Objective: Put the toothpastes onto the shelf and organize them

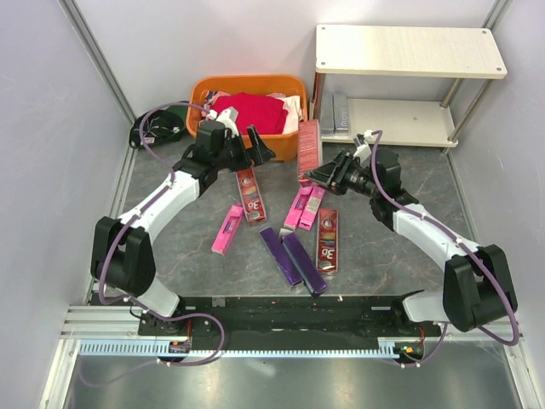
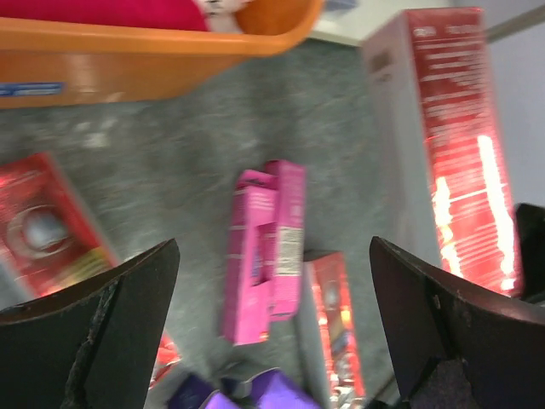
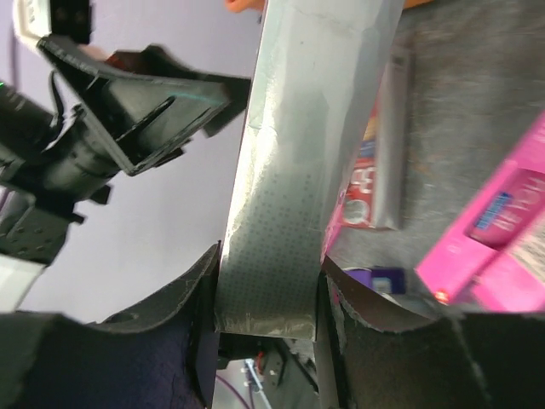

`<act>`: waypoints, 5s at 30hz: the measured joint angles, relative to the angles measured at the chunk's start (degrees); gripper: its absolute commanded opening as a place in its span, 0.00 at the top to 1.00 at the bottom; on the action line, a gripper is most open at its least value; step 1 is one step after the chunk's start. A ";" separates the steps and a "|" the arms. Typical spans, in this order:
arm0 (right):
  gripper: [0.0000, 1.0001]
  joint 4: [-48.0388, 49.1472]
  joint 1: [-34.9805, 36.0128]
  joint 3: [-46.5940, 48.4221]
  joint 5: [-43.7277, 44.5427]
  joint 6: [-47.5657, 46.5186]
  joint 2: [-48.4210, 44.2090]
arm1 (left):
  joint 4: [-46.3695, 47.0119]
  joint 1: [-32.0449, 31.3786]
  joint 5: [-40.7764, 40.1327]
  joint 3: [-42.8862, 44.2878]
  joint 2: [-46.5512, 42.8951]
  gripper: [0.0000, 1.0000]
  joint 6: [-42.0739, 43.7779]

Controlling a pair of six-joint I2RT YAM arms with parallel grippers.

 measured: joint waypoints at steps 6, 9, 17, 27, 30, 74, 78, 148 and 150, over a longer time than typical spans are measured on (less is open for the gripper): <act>0.79 -6.43 -5.97 -2.78 -0.48 -5.05 -2.16 | -8.20 -0.68 -11.56 0.15 -1.38 0.00 7.69; 0.79 -9.07 -8.39 -3.52 -0.83 -7.43 -2.43 | -10.54 -1.79 -16.06 0.37 -1.38 0.00 9.75; 0.84 -11.19 -13.22 -3.98 -2.73 -12.33 -1.88 | -12.61 -3.32 -19.15 1.75 -1.31 0.00 12.24; 0.84 -8.07 -18.47 5.51 -3.37 -14.32 12.15 | -12.59 -4.02 -18.51 2.38 -1.05 0.00 13.79; 0.84 -6.49 -19.91 10.86 -4.42 -14.19 17.81 | -12.57 -4.15 -17.88 2.38 -1.05 0.00 13.94; 0.43 -10.03 -25.81 52.28 -2.25 -14.25 55.19 | -10.82 -4.90 -12.92 0.94 -1.05 0.00 13.75; 0.30 -14.99 -24.85 54.93 1.70 -17.05 55.45 | -10.36 -4.98 -10.99 0.92 -1.05 0.00 13.14; 0.05 4.02 -24.48 38.86 17.05 -10.10 48.00 | -8.59 -5.77 -8.22 -1.07 -0.09 0.00 10.40; 0.05 3.58 -25.14 35.10 17.33 -10.25 44.94 | -9.11 -5.77 -9.84 -1.07 -0.09 0.00 10.25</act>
